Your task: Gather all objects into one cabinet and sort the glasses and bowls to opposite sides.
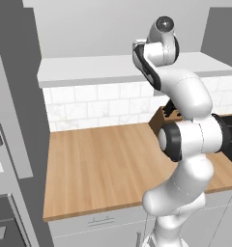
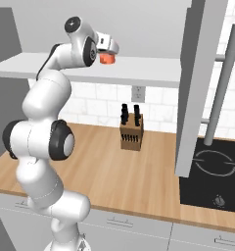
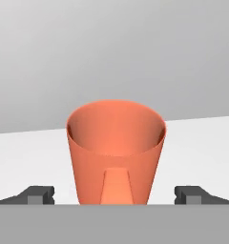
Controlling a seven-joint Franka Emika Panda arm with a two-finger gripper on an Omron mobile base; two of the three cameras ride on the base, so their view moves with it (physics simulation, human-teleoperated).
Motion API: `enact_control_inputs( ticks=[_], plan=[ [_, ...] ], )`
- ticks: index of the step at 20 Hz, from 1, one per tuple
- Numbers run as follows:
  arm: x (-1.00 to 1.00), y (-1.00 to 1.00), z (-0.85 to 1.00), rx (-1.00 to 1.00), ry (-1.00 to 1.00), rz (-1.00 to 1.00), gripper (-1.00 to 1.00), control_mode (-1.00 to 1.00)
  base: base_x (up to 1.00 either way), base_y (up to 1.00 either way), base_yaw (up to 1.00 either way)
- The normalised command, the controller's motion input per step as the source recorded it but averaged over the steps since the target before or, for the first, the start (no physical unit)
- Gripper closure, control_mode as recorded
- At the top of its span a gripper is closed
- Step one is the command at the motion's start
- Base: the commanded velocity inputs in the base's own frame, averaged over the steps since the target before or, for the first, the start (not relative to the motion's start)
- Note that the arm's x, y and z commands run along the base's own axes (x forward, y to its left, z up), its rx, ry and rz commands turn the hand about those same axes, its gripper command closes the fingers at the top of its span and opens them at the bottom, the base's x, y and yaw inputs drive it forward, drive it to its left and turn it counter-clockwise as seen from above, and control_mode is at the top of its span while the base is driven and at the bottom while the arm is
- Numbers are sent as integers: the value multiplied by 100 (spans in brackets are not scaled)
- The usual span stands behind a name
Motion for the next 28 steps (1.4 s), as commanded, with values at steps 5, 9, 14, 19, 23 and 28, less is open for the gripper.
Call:
enact_control_inputs(
  ticks=[5,9,14,19,23,28],
  plan=[
    [28,0,0,0,0,0,100,-100,0,0,0],
    [16,0,0,0,0,0,100,-100,0,0,0],
    [11,0,0,0,0,-1,100,-100,0,0,0],
    [7,0,0,0,0,-1,100,-100,0,0,0],
    [-21,0,1,0,-6,0,100,-100,0,0,0],
    [-49,0,0,0,-16,0,100,-100,0,0,0]
  ],
)
